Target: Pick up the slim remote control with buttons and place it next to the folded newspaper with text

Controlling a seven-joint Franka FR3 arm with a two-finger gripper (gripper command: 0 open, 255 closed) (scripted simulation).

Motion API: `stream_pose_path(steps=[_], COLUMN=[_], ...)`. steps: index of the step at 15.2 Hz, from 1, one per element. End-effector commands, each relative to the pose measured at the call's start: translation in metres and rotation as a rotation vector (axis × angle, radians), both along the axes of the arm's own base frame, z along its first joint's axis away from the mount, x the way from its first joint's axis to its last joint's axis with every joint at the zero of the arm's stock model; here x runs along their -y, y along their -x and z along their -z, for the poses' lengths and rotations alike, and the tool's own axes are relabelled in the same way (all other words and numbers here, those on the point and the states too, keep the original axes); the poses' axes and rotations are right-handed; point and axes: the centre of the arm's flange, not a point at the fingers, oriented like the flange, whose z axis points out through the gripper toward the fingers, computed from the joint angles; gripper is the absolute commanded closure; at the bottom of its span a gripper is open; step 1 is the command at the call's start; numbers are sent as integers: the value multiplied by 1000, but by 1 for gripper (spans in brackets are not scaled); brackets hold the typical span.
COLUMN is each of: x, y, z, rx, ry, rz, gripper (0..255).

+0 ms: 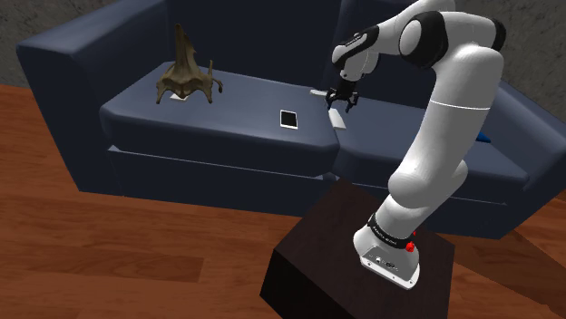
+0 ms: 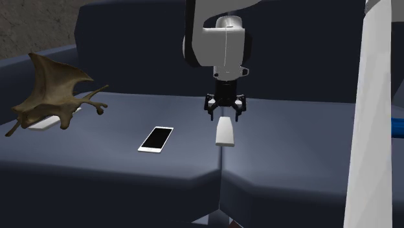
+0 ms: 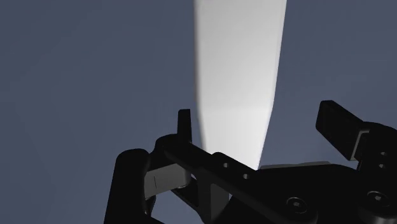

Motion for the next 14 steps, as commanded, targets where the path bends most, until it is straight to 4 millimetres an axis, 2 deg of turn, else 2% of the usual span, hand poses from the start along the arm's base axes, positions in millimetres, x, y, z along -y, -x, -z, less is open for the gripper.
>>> stream_pose_path(steps=[1,7,14], x=[8,8,8], y=[1,2,2], z=[7,42,42], rx=[2,2,2], ry=[0,0,0], rz=[13,13,13], gripper=[0,0,0])
